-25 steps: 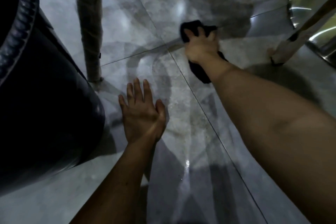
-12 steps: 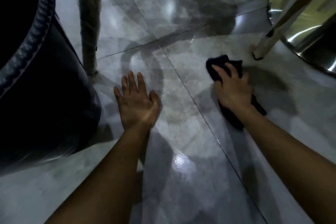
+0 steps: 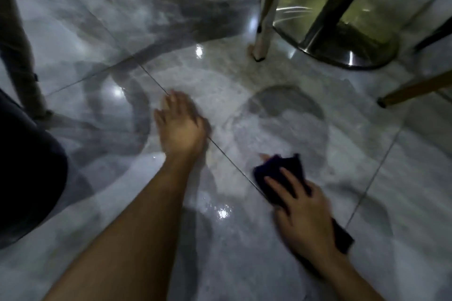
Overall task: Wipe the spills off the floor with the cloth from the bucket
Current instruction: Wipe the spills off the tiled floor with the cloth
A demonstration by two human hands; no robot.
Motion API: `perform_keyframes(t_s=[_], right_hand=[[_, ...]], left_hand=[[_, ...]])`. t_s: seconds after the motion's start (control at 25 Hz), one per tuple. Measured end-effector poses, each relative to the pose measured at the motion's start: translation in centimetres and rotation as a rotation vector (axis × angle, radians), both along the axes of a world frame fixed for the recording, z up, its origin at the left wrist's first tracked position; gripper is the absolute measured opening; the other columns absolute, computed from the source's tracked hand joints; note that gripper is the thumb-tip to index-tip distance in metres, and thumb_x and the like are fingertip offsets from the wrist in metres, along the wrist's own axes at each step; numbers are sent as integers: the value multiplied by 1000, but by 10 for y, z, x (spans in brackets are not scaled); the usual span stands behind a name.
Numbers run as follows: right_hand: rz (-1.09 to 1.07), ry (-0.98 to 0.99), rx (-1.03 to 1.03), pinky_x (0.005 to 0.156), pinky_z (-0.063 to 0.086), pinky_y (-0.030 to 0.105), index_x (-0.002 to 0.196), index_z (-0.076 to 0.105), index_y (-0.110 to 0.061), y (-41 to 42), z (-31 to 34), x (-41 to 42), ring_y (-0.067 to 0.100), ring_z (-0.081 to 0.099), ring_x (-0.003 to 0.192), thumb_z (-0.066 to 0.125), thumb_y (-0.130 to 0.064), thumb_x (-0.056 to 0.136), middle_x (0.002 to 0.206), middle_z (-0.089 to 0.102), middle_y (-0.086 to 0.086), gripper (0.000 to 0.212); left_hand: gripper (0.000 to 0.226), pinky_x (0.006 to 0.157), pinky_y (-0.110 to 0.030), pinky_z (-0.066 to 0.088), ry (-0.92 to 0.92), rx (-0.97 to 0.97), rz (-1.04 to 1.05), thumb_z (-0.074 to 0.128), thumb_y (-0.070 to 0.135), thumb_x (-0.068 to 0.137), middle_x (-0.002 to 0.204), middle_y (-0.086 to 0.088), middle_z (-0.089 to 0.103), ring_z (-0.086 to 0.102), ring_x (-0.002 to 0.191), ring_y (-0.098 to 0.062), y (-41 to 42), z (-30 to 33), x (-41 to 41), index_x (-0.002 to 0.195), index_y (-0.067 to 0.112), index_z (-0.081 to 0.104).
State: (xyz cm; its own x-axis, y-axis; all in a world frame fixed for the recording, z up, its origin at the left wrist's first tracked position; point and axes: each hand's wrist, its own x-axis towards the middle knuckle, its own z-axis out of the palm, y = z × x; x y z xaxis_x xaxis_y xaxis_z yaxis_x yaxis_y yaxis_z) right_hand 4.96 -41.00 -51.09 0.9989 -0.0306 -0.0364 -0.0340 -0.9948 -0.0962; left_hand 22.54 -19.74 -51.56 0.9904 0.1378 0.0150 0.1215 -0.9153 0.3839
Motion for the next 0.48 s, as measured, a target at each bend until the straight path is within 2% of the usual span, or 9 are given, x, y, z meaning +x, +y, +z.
perform_keyframes(t_s=[0.08,0.16,0.2,0.24,0.32,0.48], right_hand=[[-300,2,-24,91,45,52,139,45,-39,-44,3,3,42,47,110,49,-32,83,152,39,0,57],[-614,30,-18,100,36,50,146,31,-41,-56,4,40,42,36,124,46,-35,92,159,24,0,57],[-688,72,21,102,32,49,148,23,-43,-52,5,61,41,30,130,42,-38,94,162,16,-1,57],[-681,118,65,103,30,49,148,19,-45,-43,6,78,41,25,135,39,-40,95,162,12,-2,57],[-487,108,36,102,31,50,148,20,-46,-21,-1,83,40,27,134,39,-41,93,162,15,-3,58],[-5,19,-39,85,43,45,139,34,-49,-29,-1,-7,35,47,117,43,-41,80,152,39,-7,60]], left_hand=[[61,117,-48,2,32,11,-173,32,28,96,161,-16,9,7,148,-30,-32,-4,-28,151,6,14],[61,119,-46,1,72,14,-322,29,31,97,162,-13,6,3,149,-27,-56,-10,-52,151,8,13],[61,120,-46,-1,82,28,-386,27,33,98,162,-11,2,-1,149,-26,-64,-13,-61,152,10,10],[61,119,-45,-4,85,58,-429,24,35,99,162,-9,-1,-4,149,-25,-69,-17,-65,152,11,7],[62,119,-45,-7,94,93,-439,23,38,99,162,-7,-3,-6,149,-23,-67,-19,-65,152,13,5],[62,118,-45,-11,166,74,-423,16,40,99,162,-6,-8,-12,148,-22,-72,-13,-65,152,13,-1]])
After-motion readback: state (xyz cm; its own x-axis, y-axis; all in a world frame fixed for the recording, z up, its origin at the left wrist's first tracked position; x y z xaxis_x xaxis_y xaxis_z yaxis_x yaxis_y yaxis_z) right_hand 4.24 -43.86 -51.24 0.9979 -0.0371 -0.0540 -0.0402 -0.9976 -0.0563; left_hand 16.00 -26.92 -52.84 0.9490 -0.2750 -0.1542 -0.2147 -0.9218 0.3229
